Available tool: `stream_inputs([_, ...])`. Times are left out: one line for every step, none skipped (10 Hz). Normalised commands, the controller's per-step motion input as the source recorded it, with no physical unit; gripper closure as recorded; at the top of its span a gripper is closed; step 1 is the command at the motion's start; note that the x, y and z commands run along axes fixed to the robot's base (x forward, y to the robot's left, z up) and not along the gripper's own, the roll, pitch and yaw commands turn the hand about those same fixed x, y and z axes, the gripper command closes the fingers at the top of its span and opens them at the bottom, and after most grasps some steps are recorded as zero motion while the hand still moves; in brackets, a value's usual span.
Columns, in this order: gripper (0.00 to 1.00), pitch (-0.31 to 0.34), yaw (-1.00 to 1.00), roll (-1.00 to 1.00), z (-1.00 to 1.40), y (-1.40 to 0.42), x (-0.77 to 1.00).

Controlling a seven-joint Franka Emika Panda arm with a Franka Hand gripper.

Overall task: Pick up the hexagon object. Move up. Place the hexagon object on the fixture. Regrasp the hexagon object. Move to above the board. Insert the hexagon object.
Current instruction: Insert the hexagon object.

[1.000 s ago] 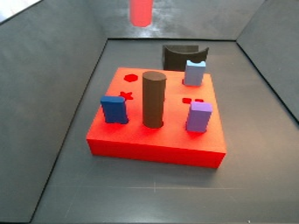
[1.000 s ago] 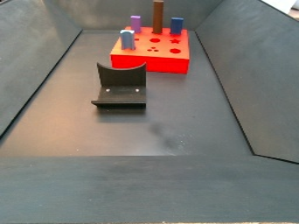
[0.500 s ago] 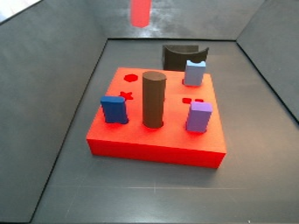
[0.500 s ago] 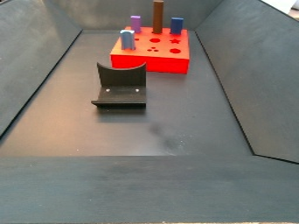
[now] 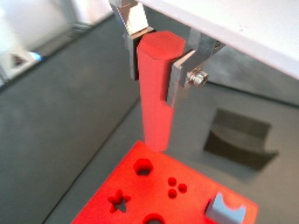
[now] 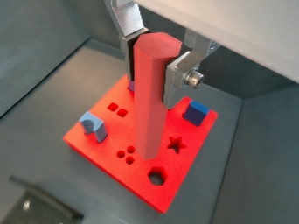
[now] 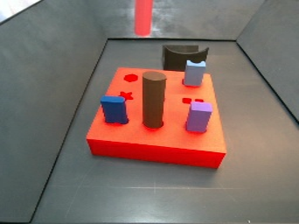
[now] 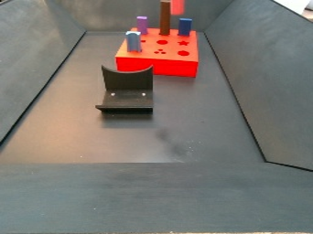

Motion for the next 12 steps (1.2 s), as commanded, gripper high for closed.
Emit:
stream_inputs([1.00, -0.261, -0.77, -0.14, -0.41, 0.01, 0.00])
stream_inputs([1.00, -0.186, -0.61, -0.27, -0.38, 0.07, 0.00])
stream_inputs([1.00, -0.181, -0.56, -0.33, -0.35, 0.08, 0.00])
stream_inputs([1.00, -0.171, -0.55, -0.33, -0.35, 0.09, 0.00])
stream_inputs([1.00, -0.150, -0.52, -0.34, -0.35, 0.11, 0.00])
stream_inputs([1.00, -0.126, -0.46, -0.34, -0.37, 0.14, 0.00])
stream_inputs([1.00, -0.029, -0.26, -0.10, -0.38, 0.06, -0.21])
stream_inputs([1.00, 0.043, -0.19, 0.00, -0.36, 0.00, -0.32])
stream_inputs([1.00, 0.006, -0.09, 0.00, -0.37, 0.01, -0.26])
stream_inputs([1.00, 0.010, 0.00, 0.00, -0.26, 0.00, -0.07])
stream_inputs([1.00, 0.003, 0.00, 0.00, -0.30, 0.00, -0.08])
stream_inputs([1.00, 0.007, 0.00, -0.01, -0.30, 0.10, -0.16])
